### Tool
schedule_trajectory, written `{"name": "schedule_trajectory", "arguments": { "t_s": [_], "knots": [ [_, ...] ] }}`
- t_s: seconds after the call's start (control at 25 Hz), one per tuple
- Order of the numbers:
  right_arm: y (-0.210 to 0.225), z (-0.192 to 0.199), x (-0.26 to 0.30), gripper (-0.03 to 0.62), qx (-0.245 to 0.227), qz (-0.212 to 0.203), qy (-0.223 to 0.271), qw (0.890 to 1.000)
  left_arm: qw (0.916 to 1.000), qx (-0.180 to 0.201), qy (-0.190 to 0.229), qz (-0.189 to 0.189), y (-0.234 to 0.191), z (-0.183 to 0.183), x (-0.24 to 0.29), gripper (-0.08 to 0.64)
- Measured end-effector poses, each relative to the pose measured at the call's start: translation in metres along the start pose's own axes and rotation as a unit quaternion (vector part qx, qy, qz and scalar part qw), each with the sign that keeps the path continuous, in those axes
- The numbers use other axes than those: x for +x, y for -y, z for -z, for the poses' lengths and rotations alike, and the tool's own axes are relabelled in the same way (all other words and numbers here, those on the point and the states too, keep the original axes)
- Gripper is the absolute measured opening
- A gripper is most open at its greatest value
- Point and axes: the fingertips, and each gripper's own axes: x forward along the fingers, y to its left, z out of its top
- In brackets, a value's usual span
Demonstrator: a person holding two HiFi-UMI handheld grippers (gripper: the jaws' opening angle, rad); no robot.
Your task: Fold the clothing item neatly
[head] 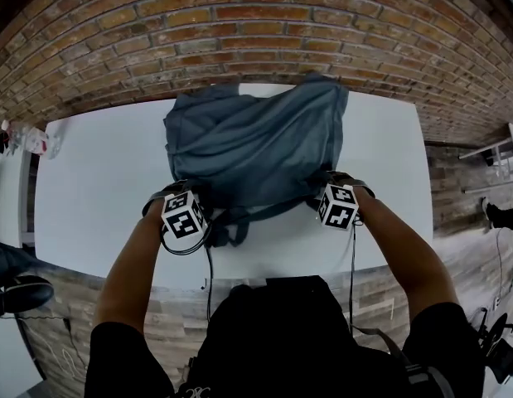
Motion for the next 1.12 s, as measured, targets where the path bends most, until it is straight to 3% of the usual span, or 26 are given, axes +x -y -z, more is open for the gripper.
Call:
{"name": "schedule_trajectory", "arguments": {
  "t_s": [0.08, 0.12, 0.16, 0.28, 0.52, 0.64, 0.76, 0.92, 1.04, 1.12],
  "knots": [
    [0.002, 0.002, 0.0, 0.223, 0.03, -0.008, 0.017, 0.999, 0.9982, -0.053, 0.011, 0.026, -0.005, 0.003, 0.001, 0.251],
    [0.004, 0.003, -0.001, 0.207, 0.048, -0.006, 0.026, 0.998, 0.9968, -0.073, 0.013, 0.029, -0.008, 0.005, 0.001, 0.193],
    [0.006, 0.004, -0.001, 0.127, 0.065, -0.001, 0.035, 0.997, 0.9955, -0.088, 0.01, 0.032, -0.009, 0.007, 0.001, 0.14],
    [0.008, 0.008, -0.004, 0.11, 0.09, 0.013, 0.049, 0.995, 0.9932, -0.11, -0.003, 0.038, -0.006, 0.007, 0.0, 0.096],
    [-0.024, 0.013, -0.036, 0.094, 0.102, 0.015, 0.065, 0.993, 0.9939, -0.081, 0.0, 0.075, 0.053, 0.0, -0.024, 0.077],
    [-0.061, 0.016, -0.056, 0.092, 0.102, -0.003, 0.064, 0.993, 0.993, -0.069, 0.016, 0.094, 0.09, -0.005, -0.046, 0.077],
    [-0.113, 0.02, -0.071, 0.092, 0.093, -0.037, 0.053, 0.994, 0.9906, -0.031, 0.007, 0.133, 0.142, -0.003, -0.06, 0.077],
    [-0.189, 0.019, -0.09, 0.092, 0.099, -0.103, 0.045, 0.989, 0.9745, -0.008, -0.001, 0.224, 0.217, 0.01, -0.078, 0.077],
    [-0.238, 0.017, -0.112, 0.092, 0.113, -0.16, 0.047, 0.979, 0.9528, -0.042, 0.024, 0.3, 0.253, 0.012, -0.1, 0.077],
    [-0.253, 0.011, -0.13, 0.092, 0.128, -0.188, 0.057, 0.972, 0.9425, -0.066, 0.047, 0.324, 0.258, 0.01, -0.117, 0.077]
  ]
}}
